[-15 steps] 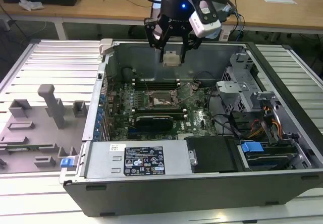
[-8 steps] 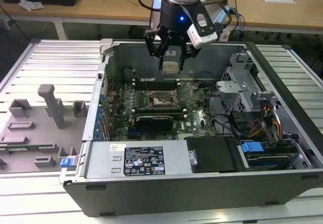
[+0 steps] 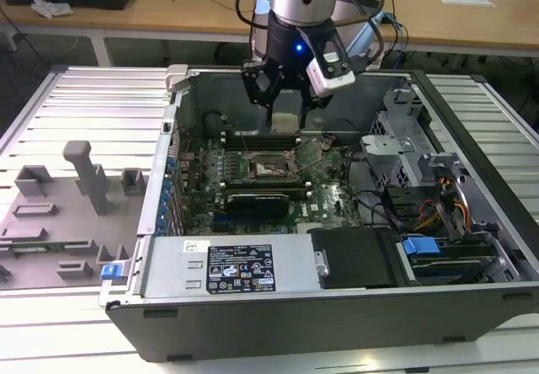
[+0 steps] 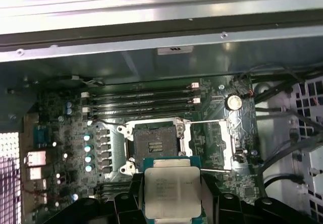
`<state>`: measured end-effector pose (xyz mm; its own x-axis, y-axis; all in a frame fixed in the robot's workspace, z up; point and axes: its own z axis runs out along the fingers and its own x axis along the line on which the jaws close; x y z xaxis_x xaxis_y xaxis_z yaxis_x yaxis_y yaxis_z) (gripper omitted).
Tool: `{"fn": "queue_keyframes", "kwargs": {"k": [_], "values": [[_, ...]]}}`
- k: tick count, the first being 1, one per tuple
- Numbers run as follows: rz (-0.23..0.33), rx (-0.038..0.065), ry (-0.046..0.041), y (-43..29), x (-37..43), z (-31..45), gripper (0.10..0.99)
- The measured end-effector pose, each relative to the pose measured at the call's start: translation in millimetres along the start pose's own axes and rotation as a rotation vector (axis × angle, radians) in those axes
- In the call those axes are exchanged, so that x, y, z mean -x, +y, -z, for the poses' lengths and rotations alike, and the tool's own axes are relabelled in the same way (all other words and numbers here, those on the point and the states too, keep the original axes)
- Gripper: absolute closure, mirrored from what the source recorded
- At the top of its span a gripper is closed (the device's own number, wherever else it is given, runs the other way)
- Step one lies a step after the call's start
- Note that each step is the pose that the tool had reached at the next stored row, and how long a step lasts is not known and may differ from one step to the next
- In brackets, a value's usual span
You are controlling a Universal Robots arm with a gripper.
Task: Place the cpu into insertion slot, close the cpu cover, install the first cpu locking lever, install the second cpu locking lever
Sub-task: 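Place the cpu into insertion slot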
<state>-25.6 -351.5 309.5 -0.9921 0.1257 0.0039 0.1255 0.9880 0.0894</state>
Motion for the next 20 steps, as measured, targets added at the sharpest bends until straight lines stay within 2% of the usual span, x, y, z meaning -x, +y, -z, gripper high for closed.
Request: {"fn": "queue_keyframes", "kwargs": {"k": [3,11,20], "values": [[-0.054,0.0,-0.0047,-0.2,0.0,-2.0,0.545],[-0.302,0.001,-0.0273,-0.3,0.0,-4.0,0.545],[-0.454,0.0,-0.0412,-0.5,0.0,-5.5,0.545]]}}
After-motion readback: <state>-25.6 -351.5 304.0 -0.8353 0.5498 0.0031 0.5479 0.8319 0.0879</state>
